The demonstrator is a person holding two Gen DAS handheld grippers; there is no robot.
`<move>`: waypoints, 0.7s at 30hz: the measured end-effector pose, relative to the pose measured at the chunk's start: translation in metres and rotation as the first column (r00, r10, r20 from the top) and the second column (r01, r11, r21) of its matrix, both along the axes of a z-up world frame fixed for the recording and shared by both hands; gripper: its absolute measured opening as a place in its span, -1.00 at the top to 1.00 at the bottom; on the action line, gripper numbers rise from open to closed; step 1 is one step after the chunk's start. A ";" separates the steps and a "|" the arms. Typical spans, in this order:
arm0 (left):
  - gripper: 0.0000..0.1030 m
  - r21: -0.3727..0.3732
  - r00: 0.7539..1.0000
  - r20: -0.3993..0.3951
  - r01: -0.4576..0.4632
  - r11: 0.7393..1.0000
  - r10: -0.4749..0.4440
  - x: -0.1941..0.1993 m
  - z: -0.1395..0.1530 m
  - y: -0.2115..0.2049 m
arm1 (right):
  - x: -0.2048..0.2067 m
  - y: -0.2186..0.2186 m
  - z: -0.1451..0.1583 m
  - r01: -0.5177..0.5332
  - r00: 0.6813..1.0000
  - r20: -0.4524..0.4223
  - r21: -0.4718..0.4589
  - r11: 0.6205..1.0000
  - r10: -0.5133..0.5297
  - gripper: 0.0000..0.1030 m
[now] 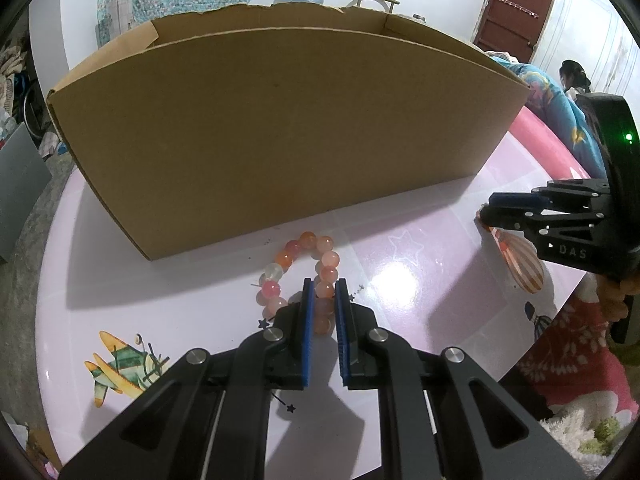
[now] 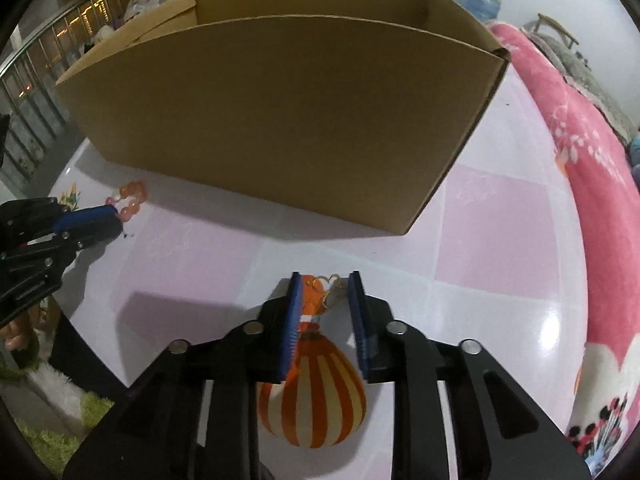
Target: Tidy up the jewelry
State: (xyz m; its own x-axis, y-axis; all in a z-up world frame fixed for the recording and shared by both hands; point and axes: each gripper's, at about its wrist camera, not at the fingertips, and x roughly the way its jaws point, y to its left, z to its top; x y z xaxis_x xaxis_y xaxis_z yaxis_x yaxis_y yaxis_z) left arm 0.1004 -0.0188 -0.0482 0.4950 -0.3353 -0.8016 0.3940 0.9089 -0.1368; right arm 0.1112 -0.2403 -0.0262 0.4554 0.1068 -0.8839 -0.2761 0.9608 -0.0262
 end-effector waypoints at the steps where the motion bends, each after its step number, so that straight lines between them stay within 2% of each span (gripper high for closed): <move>1: 0.80 -0.001 1.000 0.000 0.001 1.000 -0.001 0.000 -0.001 0.000 | 0.000 -0.001 0.000 -0.004 1.000 -0.006 0.000 1.000 0.004 0.74; 14: 0.80 -0.010 1.000 0.001 0.003 1.000 -0.003 0.001 -0.001 0.003 | 0.002 -0.015 0.000 0.002 1.000 -0.026 0.049 0.999 0.000 0.81; 16: 0.80 -0.011 1.000 0.002 0.004 1.000 -0.004 0.001 -0.001 0.003 | 0.001 -0.018 0.000 0.004 1.000 -0.029 0.057 0.998 -0.002 1.00; 21: 0.80 -0.010 1.000 0.010 0.015 1.000 -0.015 -0.001 0.000 0.005 | 0.001 -0.029 0.001 0.017 0.999 -0.028 0.068 0.998 -0.016 1.00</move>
State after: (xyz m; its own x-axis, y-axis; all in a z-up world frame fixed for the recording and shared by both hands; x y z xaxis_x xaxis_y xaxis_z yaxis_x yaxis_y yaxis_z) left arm 0.0994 -0.0133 -0.0483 0.4980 -0.3504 -0.7932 0.4090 0.9015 -0.1415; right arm 0.1120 -0.2690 -0.0250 0.4331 0.1596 -0.8871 -0.2599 0.9645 0.0466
